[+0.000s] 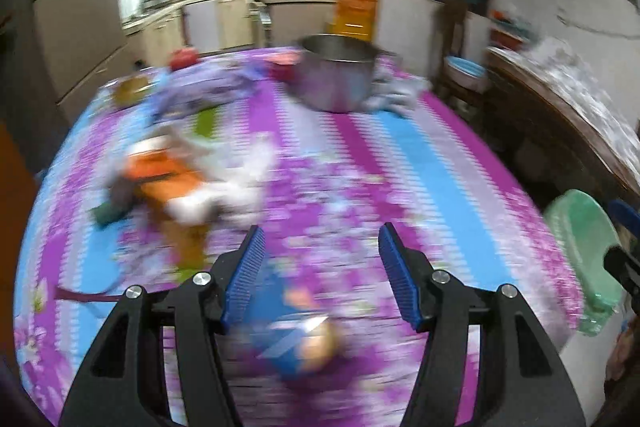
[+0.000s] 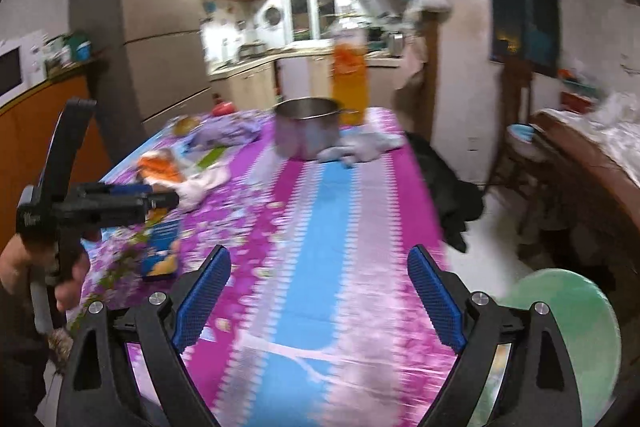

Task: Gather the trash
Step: 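Move both open grippers back over the table pile, then grasp the white glove with the left gripper while the right grasps the blue box, then lift the glove and blue box and carry both over the green bin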

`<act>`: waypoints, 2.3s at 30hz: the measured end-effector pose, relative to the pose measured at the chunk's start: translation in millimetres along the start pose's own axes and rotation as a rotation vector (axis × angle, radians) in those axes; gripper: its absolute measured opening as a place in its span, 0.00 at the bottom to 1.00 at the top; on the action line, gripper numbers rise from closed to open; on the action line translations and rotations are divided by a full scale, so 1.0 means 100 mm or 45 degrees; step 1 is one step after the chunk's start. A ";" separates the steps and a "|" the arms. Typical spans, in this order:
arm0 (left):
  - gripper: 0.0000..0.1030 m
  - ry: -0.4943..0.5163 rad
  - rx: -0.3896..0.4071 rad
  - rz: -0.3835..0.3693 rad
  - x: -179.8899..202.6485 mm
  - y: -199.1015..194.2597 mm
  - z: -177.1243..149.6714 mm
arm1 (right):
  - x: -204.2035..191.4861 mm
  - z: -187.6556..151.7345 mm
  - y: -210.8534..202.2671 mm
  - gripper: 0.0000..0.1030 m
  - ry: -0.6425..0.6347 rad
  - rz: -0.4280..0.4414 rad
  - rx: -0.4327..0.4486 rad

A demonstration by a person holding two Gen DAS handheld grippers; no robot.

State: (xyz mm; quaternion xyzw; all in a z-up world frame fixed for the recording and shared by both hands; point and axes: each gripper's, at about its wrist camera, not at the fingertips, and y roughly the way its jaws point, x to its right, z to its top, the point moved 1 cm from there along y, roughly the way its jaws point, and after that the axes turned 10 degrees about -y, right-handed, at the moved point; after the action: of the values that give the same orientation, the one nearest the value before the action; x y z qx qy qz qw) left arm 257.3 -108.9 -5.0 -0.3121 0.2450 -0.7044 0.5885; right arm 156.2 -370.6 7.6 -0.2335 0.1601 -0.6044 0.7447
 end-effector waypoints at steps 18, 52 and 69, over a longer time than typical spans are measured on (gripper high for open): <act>0.54 0.165 0.127 0.182 -1.84 0.29 0.37 | -1.66 0.20 1.12 0.87 -0.211 0.369 -0.169; 0.08 0.207 0.206 -0.074 -1.57 0.45 0.45 | -1.94 0.11 1.83 0.63 -0.267 0.316 -0.370; 0.05 0.174 0.472 -0.032 -1.28 -0.40 0.77 | -1.58 0.36 1.28 0.55 -0.146 0.170 -0.099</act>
State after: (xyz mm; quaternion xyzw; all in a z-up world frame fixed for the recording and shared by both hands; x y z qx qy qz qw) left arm 300.7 26.5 57.3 -0.1529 0.1464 -0.7644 0.6090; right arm 245.9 -190.3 -37.7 -0.2854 0.1559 -0.5322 0.7817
